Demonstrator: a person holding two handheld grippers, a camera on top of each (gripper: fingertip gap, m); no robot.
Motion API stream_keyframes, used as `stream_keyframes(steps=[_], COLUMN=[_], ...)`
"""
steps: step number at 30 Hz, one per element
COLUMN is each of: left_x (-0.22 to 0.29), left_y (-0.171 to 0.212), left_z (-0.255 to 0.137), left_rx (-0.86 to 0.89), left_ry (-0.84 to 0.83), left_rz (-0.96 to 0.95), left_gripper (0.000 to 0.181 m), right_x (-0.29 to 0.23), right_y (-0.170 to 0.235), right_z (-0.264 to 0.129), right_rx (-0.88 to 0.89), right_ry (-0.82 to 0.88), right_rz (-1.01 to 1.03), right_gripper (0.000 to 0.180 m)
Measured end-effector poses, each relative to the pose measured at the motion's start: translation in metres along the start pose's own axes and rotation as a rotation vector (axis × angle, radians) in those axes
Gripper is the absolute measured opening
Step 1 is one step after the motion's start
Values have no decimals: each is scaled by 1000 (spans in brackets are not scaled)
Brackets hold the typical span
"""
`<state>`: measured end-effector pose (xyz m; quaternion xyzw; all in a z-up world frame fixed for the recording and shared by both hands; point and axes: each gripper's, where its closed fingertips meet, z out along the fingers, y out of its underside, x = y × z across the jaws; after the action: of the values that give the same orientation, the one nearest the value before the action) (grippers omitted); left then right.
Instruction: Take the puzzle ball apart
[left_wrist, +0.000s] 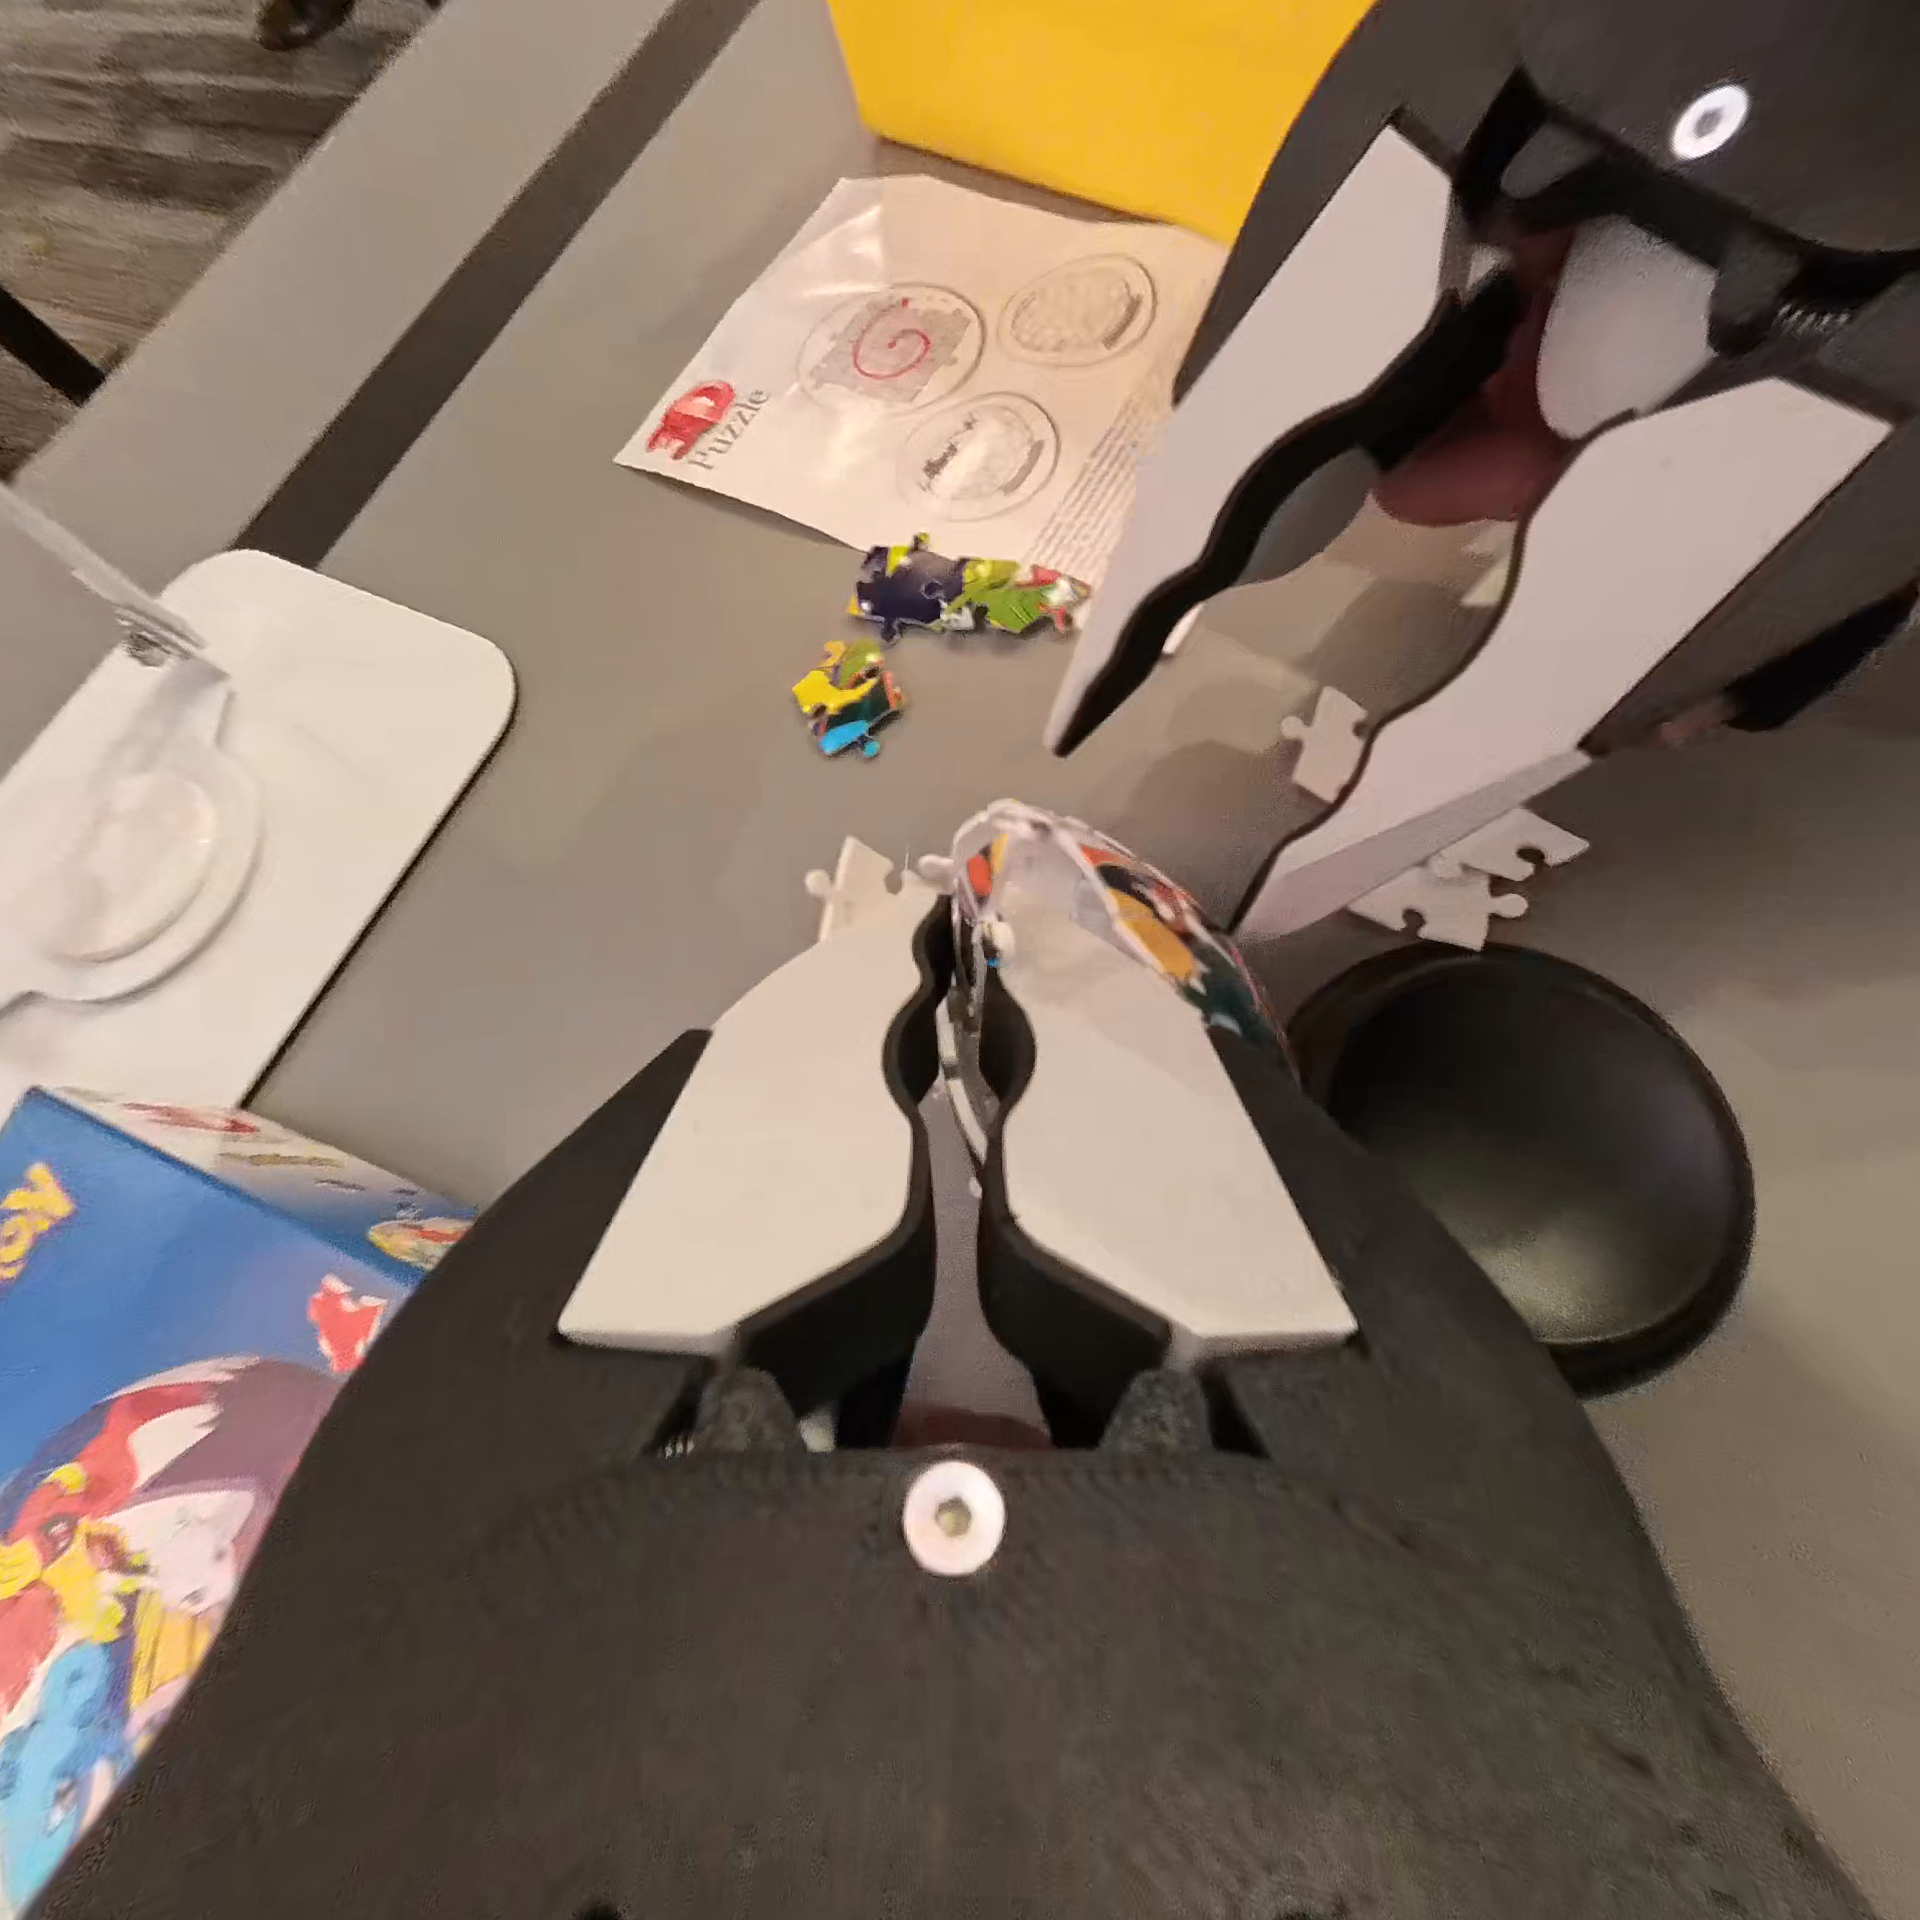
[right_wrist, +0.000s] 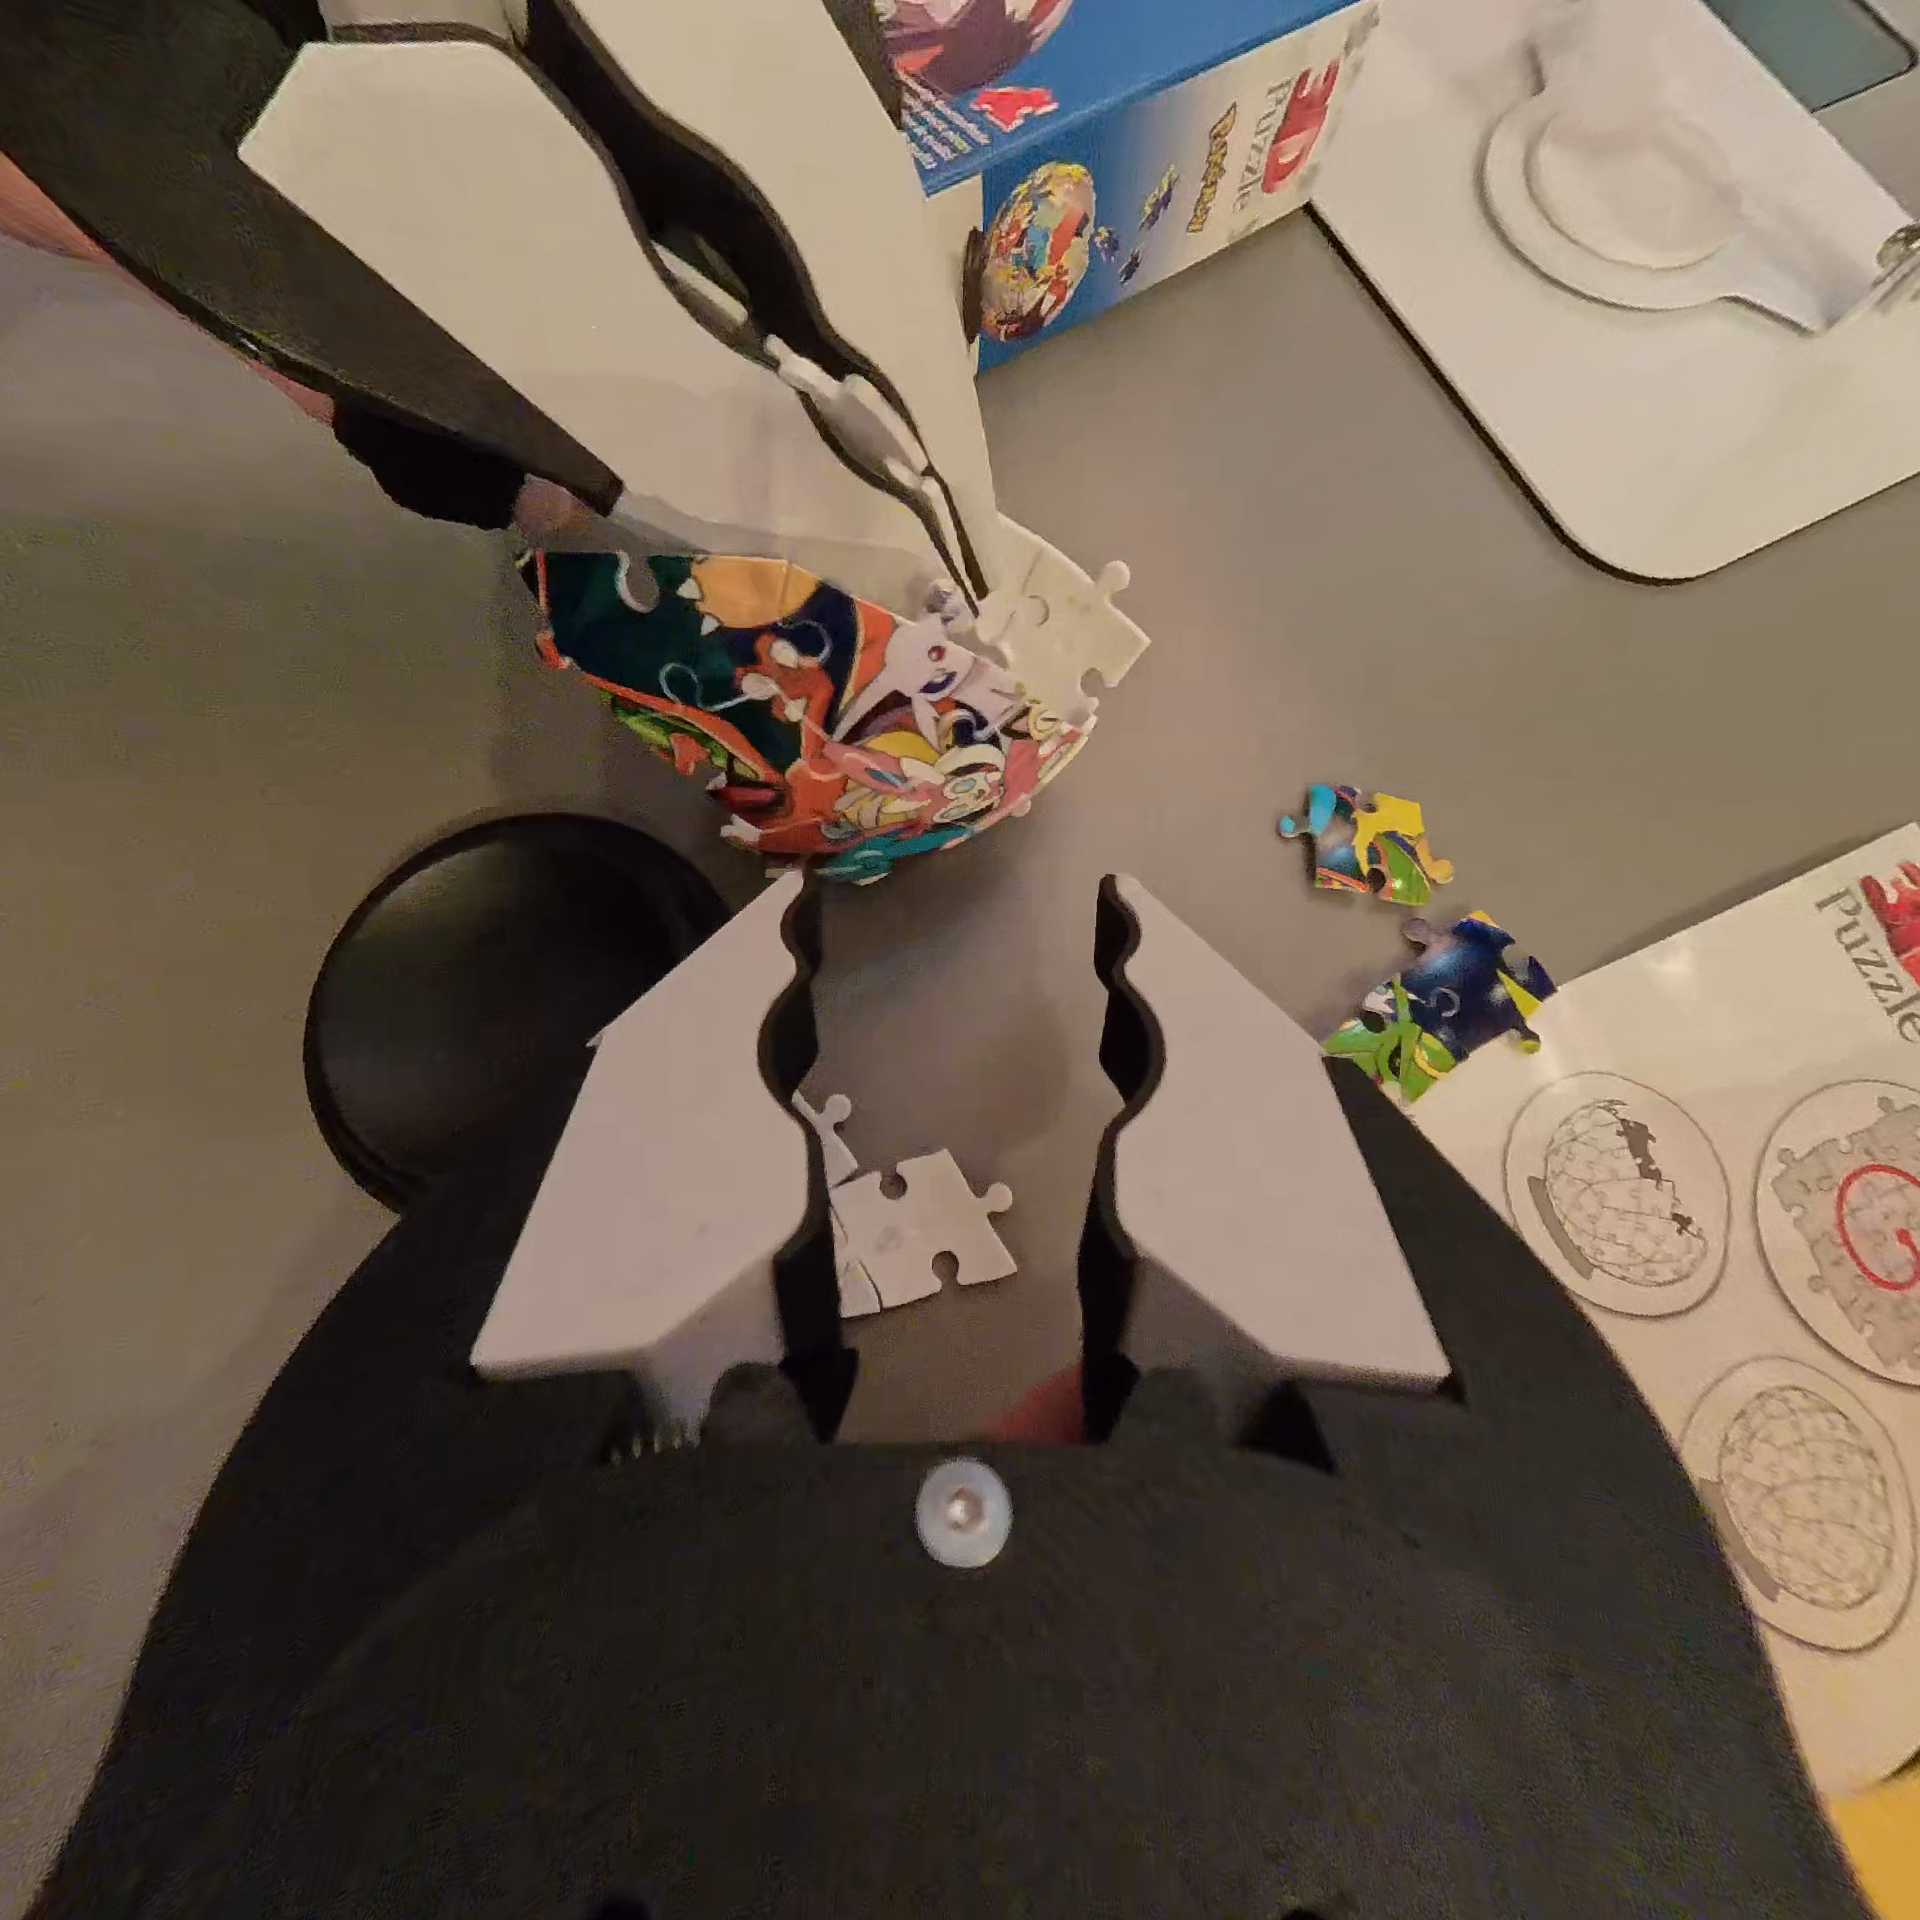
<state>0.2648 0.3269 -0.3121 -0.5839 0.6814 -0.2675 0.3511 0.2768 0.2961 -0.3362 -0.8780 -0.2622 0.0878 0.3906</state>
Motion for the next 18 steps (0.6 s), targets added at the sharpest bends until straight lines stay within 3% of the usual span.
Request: stream_keyframes(steps=[3,6,10,14,18], left_x=[3,18,25,15,14], left_y=[4,5,12,16,22], left_z=[5,11,22,16,12], left_rx=[-24,-38,-89,-110,-167], left_ry=[1,41,22,-33,-58], left_rz=[-9,15,69,99,200], left_gripper=[2,2,3,5,3], right_x=[-18,-16,-1,7,14], right_y=[5,1,2,1,2], right_z=[5,11,20,14,11], right_rx=[-27,14,9,74,128], right_ry=[-62,-41,77,9,-79], right_rz=[-22,4,-21,154,380], right_gripper=[68,71,35,0,0])
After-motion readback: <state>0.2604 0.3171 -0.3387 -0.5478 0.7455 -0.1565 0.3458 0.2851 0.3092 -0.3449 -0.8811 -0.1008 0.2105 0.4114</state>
